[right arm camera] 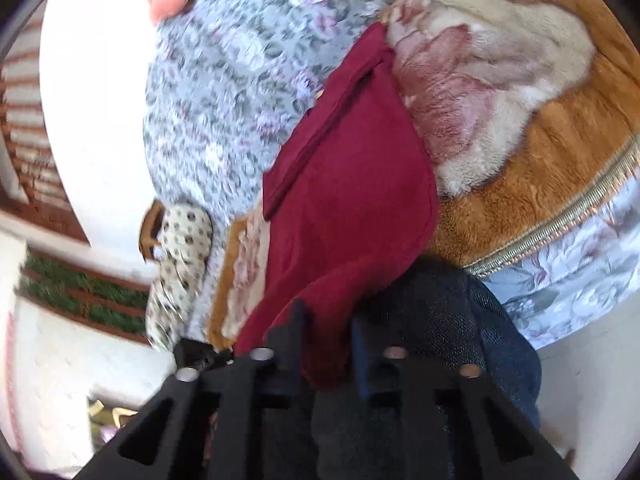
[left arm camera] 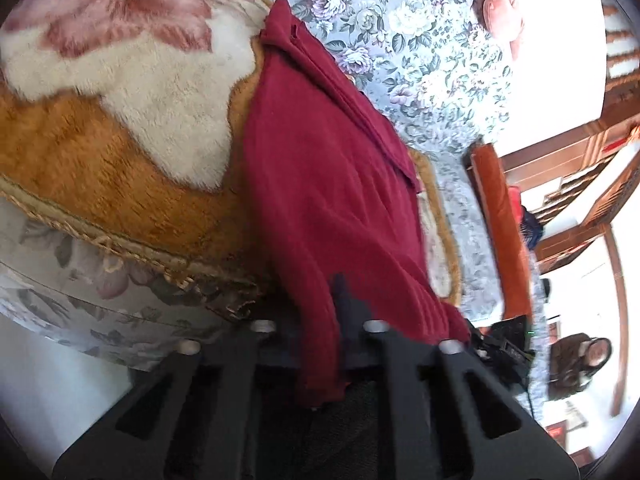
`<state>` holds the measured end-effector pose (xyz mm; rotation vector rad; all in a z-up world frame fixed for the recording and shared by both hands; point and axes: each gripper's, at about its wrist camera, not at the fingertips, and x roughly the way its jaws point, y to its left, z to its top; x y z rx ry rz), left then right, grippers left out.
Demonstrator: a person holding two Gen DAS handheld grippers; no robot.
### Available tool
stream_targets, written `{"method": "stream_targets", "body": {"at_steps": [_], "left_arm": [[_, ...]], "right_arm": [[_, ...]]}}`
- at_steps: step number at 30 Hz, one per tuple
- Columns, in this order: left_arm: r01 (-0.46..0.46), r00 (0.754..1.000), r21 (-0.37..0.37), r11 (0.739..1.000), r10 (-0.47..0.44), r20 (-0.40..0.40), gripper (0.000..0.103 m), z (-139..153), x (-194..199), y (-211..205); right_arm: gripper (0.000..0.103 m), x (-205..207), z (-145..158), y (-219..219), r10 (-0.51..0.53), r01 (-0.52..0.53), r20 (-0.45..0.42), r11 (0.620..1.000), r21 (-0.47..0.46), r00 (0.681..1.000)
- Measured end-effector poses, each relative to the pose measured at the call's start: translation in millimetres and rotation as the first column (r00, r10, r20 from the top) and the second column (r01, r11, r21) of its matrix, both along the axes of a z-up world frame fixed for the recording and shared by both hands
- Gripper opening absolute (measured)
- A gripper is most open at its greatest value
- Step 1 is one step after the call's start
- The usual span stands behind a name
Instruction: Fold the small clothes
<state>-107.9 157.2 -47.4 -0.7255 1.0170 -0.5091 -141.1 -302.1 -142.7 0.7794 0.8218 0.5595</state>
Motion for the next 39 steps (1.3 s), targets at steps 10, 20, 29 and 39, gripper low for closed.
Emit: {"method": "stream_targets", "body": {"at_steps": [10,20,29,39], "left_arm": [[-0.019,0.988,0.067,0.998,0.008,0.157,0.005,47.4,-35.6,3.6],[-0.056,0.965,-0.068,0.996,0.071,0.251,0.005,80.3,-54.5,-1.2],[-0.264,0.949,-0.340,0.903,0.305,0.074,0.005,53.2,74.2,22.9],[-0.263,0.944,-0.107,0.959,0.279,0.177,0.005,63.0,217.1,-5.9]], "right_arm": [[0.007,-46.9,44.3,-13.2,0.020,-0.006,0.144,0.995,-0.098,0.989],[0.006,-65.1,87.2,-26.0,0.018,-0.011,0.231,0.999,-0.031,0.973],[0.006,67.7,96.0,-40.2,-0.122,0.101,0.199,0.988,0.116,0.972],[0.006,206.8,95.6,-28.0,-0.182,0.197,0.187,0.978,-0.065,0.966]]}}
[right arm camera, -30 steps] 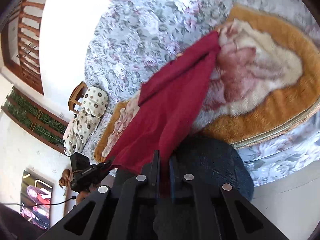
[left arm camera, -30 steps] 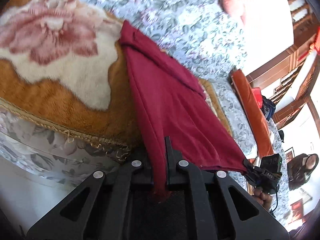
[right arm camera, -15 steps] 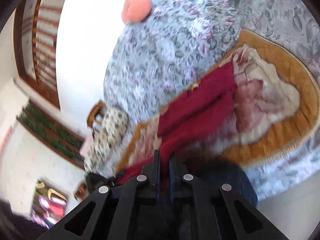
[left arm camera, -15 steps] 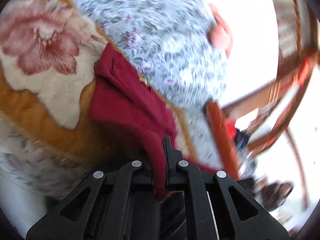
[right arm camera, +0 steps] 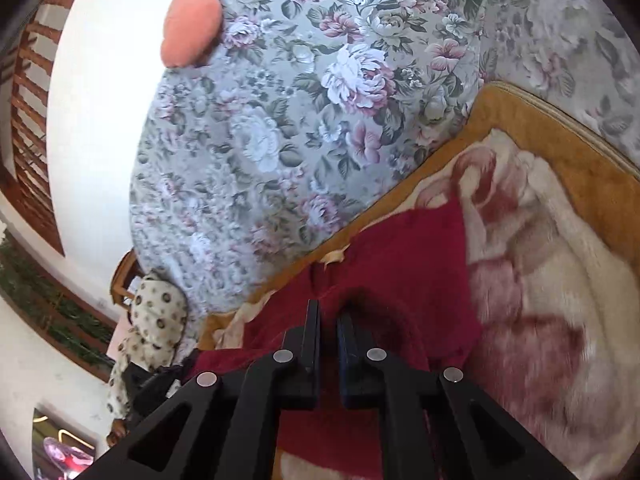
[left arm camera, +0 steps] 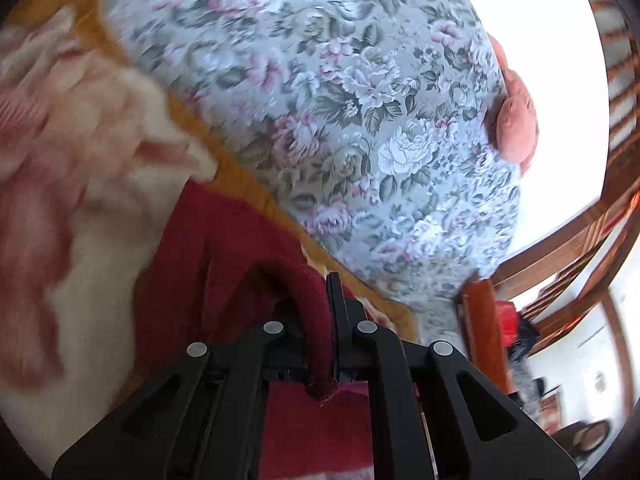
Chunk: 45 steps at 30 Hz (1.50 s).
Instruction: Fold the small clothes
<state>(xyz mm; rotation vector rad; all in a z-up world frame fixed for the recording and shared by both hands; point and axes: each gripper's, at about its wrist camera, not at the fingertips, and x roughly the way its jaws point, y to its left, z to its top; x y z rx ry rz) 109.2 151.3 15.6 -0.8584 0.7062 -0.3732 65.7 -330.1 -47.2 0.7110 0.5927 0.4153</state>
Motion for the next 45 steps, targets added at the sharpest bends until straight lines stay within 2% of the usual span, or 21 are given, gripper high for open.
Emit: {"method": "stream_targets", "body": {"at_steps": [4,10,12,13,15,16,17,18,21,23,26,28,32,35,36,37,38,39,40,41,45], "left_arm": [[0.008,1.000,0.109,0.994,-0.005,-0.024,0.005,-6.7,40.2,-9.5],[0.055,0.988,0.231,0.971,-0.019,-0.153,0.008,-39.1,78.3,-22.6],[0.089,0.978,0.247,0.965,-0.037,-0.206,0.019,-46.2,84.9,-23.7],[0.107,0.975,0.250,0.962,-0.053,-0.213,0.024,-46.7,85.3,-23.6],[0.122,0.981,0.290,0.949,-0.071,-0.179,0.048,-37.1,80.4,-21.8],[0.120,0.985,0.309,0.944,-0.074,-0.155,0.051,-30.2,77.0,-20.8],[0.107,0.989,0.336,0.936,-0.067,-0.129,0.064,-21.1,72.5,-18.7],[0.081,0.993,0.360,0.929,-0.046,-0.105,0.068,-13.1,68.6,-16.8],[0.001,1.000,0.405,0.914,-0.005,0.009,0.068,13.5,52.5,-15.5],[0.019,0.998,0.431,0.902,-0.045,0.052,0.068,23.8,48.1,-29.7],[0.111,0.985,0.518,0.848,-0.165,0.059,0.068,23.2,52.5,-70.2],[0.164,0.977,0.575,0.801,-0.212,0.017,0.068,12.0,65.2,-97.3],[0.211,0.974,0.622,0.754,-0.218,-0.065,0.068,-13.1,101.0,-125.2],[0.168,0.985,0.682,0.712,-0.146,-0.090,0.068,-33.3,124.8,-124.0],[0.161,0.987,0.684,0.711,-0.115,-0.113,0.068,-45.2,131.9,-117.9],[0.170,0.984,0.661,0.731,-0.091,-0.152,0.068,-62.2,138.0,-108.0],[0.160,0.985,0.614,0.773,-0.083,-0.153,0.068,-74.1,138.6,-96.4],[0.135,0.990,0.575,0.807,-0.082,-0.118,0.069,-72.9,134.9,-88.9],[0.116,0.992,0.522,0.845,-0.073,-0.103,0.069,-72.5,133.2,-80.0],[0.111,0.992,0.492,0.864,-0.071,-0.100,0.069,-74.7,132.9,-75.2],[0.108,0.993,0.469,0.877,-0.076,-0.086,0.071,-75.7,130.2,-71.5]], "right_arm": [[0.006,39.6,-5.3,0.0,-0.012,0.012,-0.026,1.000,-0.015,1.000],[0.010,71.7,-10.3,8.0,-0.016,0.015,-0.007,0.998,-0.053,1.000],[0.038,72.4,-8.1,9.1,-0.019,0.019,-0.008,0.998,-0.056,1.000],[0.041,69.9,-6.7,7.2,-0.023,0.023,-0.007,0.999,-0.037,1.000],[0.044,62.1,-2.0,3.3,-0.022,0.022,0.006,0.999,-0.030,1.000],[0.044,57.5,-0.2,1.8,-0.015,0.015,0.014,0.999,-0.042,1.000],[0.044,52.2,1.2,0.5,-0.005,0.006,0.021,0.998,-0.059,1.000],[0.044,49.2,1.9,0.6,0.005,-0.004,0.018,0.997,-0.078,1.000],[0.044,40.3,4.6,7.9,0.040,-0.037,0.009,0.977,-0.209,0.999],[0.044,38.4,7.1,16.4,0.055,-0.047,0.017,0.956,-0.289,0.998],[0.044,46.6,11.1,30.2,0.058,-0.046,0.024,0.940,-0.339,0.998],[0.044,59.0,13.4,41.8,0.066,-0.053,0.024,0.934,-0.354,0.998],[0.044,106.3,8.8,69.9,0.024,-0.041,-0.046,0.914,-0.405,0.999],[0.044,144.1,-6.3,81.5,-0.022,-0.024,-0.092,0.881,-0.473,0.996],[0.044,153.1,-13.6,82.7,-0.032,-0.029,-0.114,0.866,-0.499,0.993],[0.044,166.1,-29.4,83.0,-0.038,-0.054,-0.160,0.845,-0.532,0.986],[0.044,174.3,-49.4,82.0,-0.005,-0.086,-0.161,0.829,-0.553,0.987],[0.046,170.2,-50.9,81.9,0.012,-0.066,-0.101,0.826,-0.560,0.995],[0.046,170.2,-52.5,81.4,0.015,-0.069,-0.101,0.829,-0.556,0.995],[0.046,170.3,-52.5,81.9,0.010,-0.064,-0.098,0.825,-0.562,0.995],[0.047,168.0,-52.7,88.9,0.000,-0.054,-0.088,0.790,-0.611,0.996]]}}
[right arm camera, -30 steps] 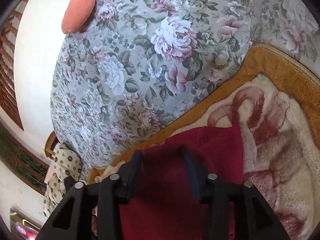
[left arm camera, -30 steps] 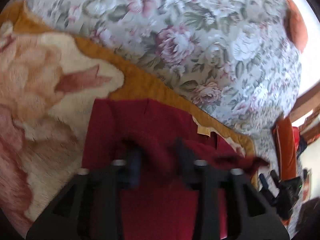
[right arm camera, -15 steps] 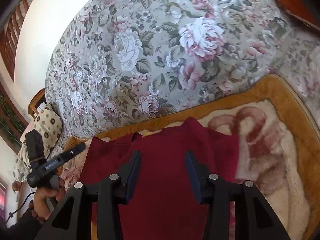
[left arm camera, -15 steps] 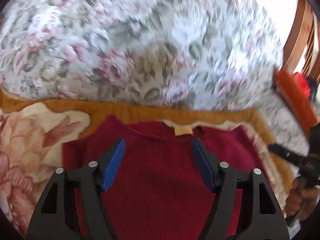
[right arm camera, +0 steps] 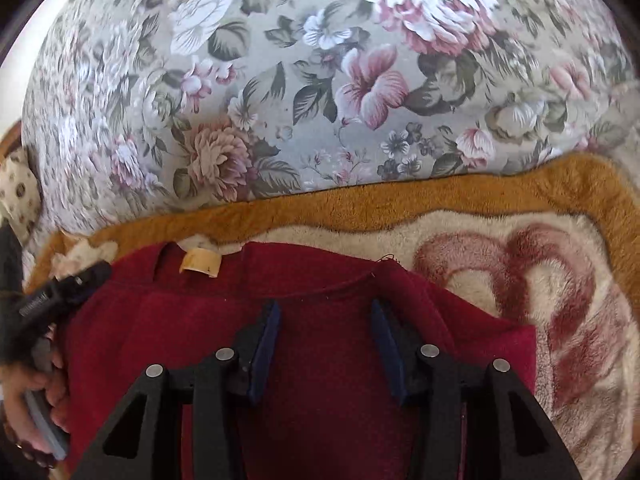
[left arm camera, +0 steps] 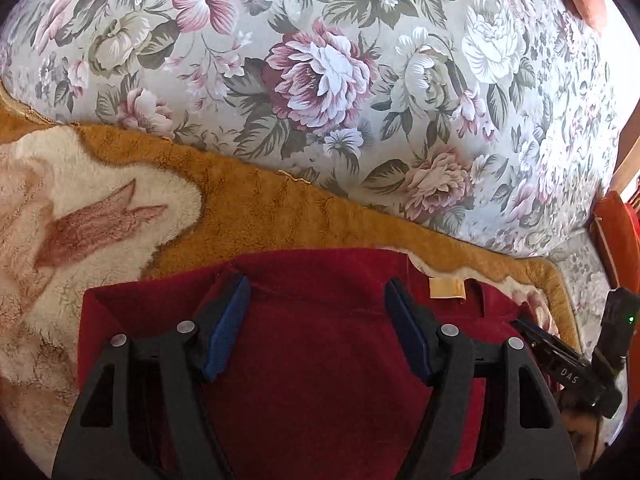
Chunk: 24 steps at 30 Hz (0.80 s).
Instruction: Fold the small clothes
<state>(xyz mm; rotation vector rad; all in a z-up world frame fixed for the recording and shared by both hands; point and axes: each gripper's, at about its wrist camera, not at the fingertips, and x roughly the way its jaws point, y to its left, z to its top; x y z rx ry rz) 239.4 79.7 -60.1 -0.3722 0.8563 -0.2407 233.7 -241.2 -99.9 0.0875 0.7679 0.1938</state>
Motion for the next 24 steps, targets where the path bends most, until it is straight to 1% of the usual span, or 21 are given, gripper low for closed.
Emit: {"method": "stream_targets", "body": {"at_steps": [4,6,7,8,9,10,11,12,14,15,16,18,20,21,22,23,24], "left_arm": [[-0.001,1.000,-0.011,1.000,0.001,0.003,0.071,-2.0,-1.5,2.3],[0.006,1.000,-0.012,1.000,-0.006,-0.002,0.074,-2.7,-1.1,3.2],[0.013,1.000,-0.008,1.000,-0.013,-0.010,0.075,-2.3,-0.5,2.7],[0.020,1.000,-0.003,1.000,-0.020,-0.020,0.077,0.6,3.6,0.1],[0.039,0.998,0.021,0.999,-0.038,-0.052,0.077,4.8,4.9,-1.1],[0.047,0.995,0.056,0.997,-0.042,-0.086,0.077,9.9,5.7,-4.3],[0.038,0.994,0.078,0.996,-0.030,-0.108,0.077,17.2,-0.5,-2.7],[0.014,0.996,0.061,0.998,-0.008,-0.092,0.077,29.5,-14.1,2.1],[-0.024,1.000,0.000,1.000,0.024,-0.017,0.077,54.0,-53.4,12.3],[-0.041,0.999,-0.020,0.999,0.041,0.012,0.077,63.8,-77.2,16.1],[-0.040,0.999,-0.033,0.999,0.041,0.020,0.077,70.1,-99.5,18.3],[-0.006,0.999,-0.065,0.998,0.009,0.041,0.077,77.7,-147.1,22.8],[0.008,0.997,-0.088,0.996,-0.001,0.073,0.077,78.0,-189.3,29.5],[0.007,0.997,-0.103,0.995,0.001,0.072,0.078,72.1,-214.3,37.5],[0.008,0.998,-0.114,0.993,-0.001,0.067,0.077,63.4,-226.9,42.9],[0.013,0.999,-0.130,0.991,-0.006,0.053,0.077,50.9,-242.7,50.7],[0.013,0.999,-0.139,0.990,-0.009,0.034,0.077,42.1,-250.2,53.3]], "right_arm": [[0.047,-0.2,0.7,-6.4,0.005,-0.005,-0.002,0.999,0.034,1.000],[0.048,3.9,4.3,-7.2,0.014,-0.012,-0.028,0.998,0.058,1.000],[0.048,5.3,9.3,-7.8,0.021,-0.017,-0.057,0.998,0.055,0.998],[0.043,2.4,21.7,-6.2,-0.014,0.015,-0.109,1.000,0.006,0.994],[0.042,-9.4,33.1,-6.7,-0.067,0.066,-0.116,0.998,-0.011,0.991],[0.042,-20.2,40.2,-6.1,-0.098,0.097,-0.110,0.995,-0.014,0.989],[0.042,-45.3,52.1,-5.8,-0.125,0.126,-0.090,0.992,0.001,0.988],[0.043,-66.6,58.1,-4.4,-0.124,0.126,-0.070,0.992,0.023,0.990],[0.045,-123.9,61.6,4.4,-0.073,0.074,-0.023,0.994,0.078,0.997],[0.045,-144.7,58.3,9.9,-0.047,0.048,-0.014,0.996,0.078,0.999],[0.045,-174.3,49.3,21.4,-0.006,0.007,-0.013,0.998,0.058,1.000],[0.045,-206.3,35.0,34.4,0.046,-0.046,-0.020,0.998,0.031,0.999],[0.045,-240.3,18.5,47.9,0.092,-0.092,-0.012,0.996,-0.017,0.996],[0.045,-250.0,12.5,50.9,0.103,-0.103,-0.016,0.994,-0.037,0.995],[0.045,-258.1,10.7,53.5,0.108,-0.108,-0.015,0.992,-0.057,0.994],[0.045,-268.5,14.2,51.5,0.106,-0.104,0.024,0.993,-0.057,0.994],[0.045,-271.9,14.7,48.5,0.097,-0.095,0.043,0.994,-0.050,0.994]]}}
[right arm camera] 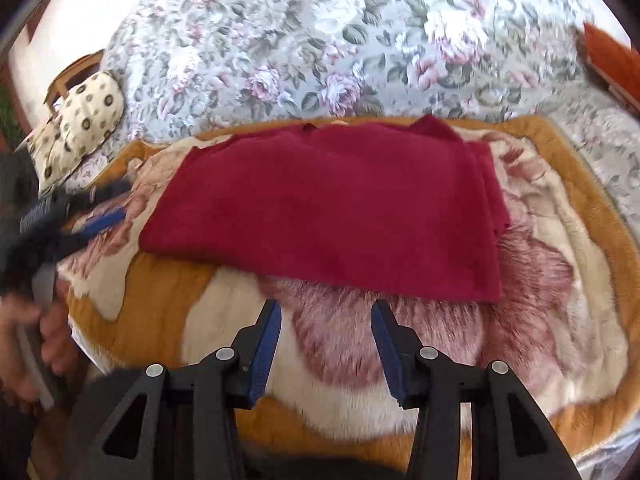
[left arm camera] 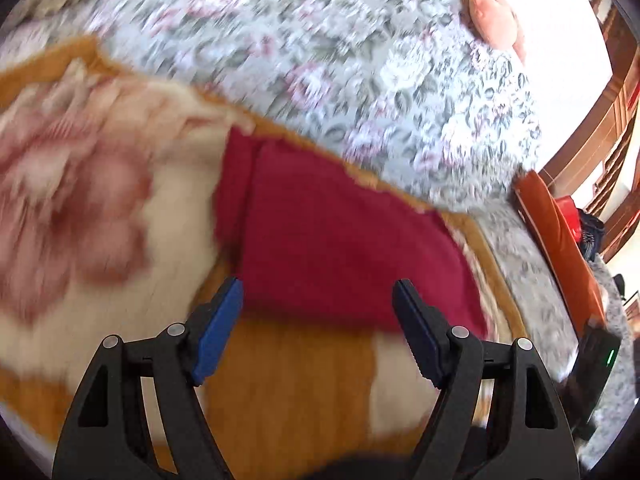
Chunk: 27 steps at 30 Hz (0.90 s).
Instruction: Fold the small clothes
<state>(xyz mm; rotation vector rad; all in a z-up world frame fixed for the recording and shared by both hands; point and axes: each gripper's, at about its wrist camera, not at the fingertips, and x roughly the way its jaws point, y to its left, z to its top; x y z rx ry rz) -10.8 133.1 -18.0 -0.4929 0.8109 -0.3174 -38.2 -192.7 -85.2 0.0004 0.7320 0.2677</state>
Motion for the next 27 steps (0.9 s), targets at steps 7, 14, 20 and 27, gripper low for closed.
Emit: {"method": "stream_targets", "body": {"at_steps": [7,14,20,27], "left_arm": [[0.024,0.995,-0.246,0.969,-0.046,-0.084,0.077,-43.2,9.1,18.0],[0.071,0.991,-0.267,0.961,-0.098,-0.090,0.082,-44.0,45.0,-3.0],[-0.110,0.989,-0.527,0.842,0.039,-0.144,0.082,-57.0,67.5,27.6],[-0.057,0.984,-0.514,0.856,-0.037,-0.172,0.081,-54.5,65.6,14.8]], "right_arm": [[0.045,12.5,-9.8,-15.8,-0.067,0.071,-0.071,0.996,0.048,0.995],[0.045,14.2,-14.5,-15.5,-0.047,0.054,-0.110,0.996,0.065,0.993],[0.045,20.1,-19.2,-11.7,-0.033,0.042,-0.143,0.997,0.062,0.989],[0.045,21.3,-20.3,-10.7,-0.029,0.038,-0.148,0.997,0.063,0.989]]}}
